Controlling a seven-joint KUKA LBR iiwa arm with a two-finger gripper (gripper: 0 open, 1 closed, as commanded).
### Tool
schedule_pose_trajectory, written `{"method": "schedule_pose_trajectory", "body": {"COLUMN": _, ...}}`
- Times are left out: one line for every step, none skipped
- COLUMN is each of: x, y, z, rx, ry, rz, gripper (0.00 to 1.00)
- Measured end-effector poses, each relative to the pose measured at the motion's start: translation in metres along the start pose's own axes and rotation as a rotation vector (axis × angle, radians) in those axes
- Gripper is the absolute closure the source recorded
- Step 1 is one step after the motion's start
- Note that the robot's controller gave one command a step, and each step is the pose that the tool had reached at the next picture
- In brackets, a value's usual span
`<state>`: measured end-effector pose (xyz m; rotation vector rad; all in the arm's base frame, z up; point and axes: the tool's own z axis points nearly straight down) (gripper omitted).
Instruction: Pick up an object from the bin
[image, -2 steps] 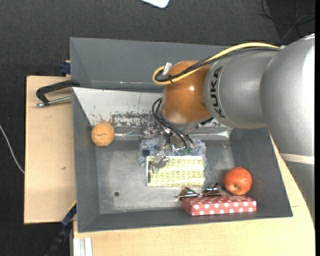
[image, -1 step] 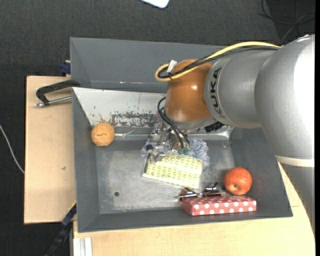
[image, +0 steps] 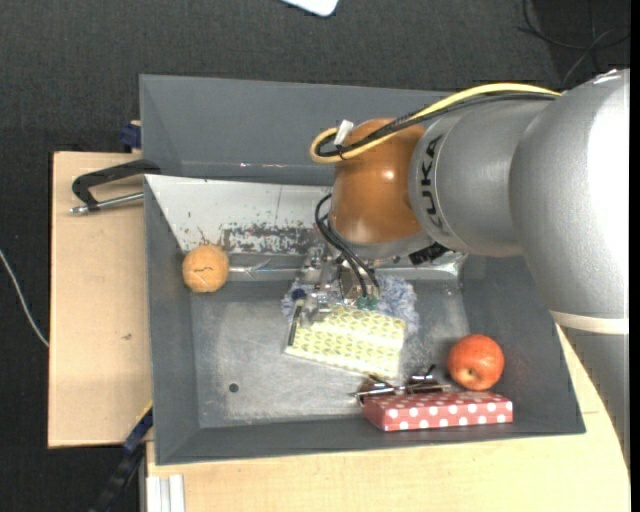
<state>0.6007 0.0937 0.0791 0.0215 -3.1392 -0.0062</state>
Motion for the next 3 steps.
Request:
{"method": "schedule_pose_trajectory", "body": {"x": 0.000, "y": 0.000, "z": -0.002, "rx": 0.000, "ry": 0.001, "rz": 0.000, "gripper": 1.00}}
{"method": "schedule_pose_trajectory", "body": {"x": 0.000, "y": 0.000, "z": -0.010, "rx": 0.001, "ry": -0.002, "rz": -0.001, "gripper": 1.00}}
{"method": "schedule_pose_trajectory", "body": {"x": 0.000, "y": 0.000, "z": -0.017, "rx": 0.002, "ry": -0.004, "rz": 0.000, "gripper": 1.00}}
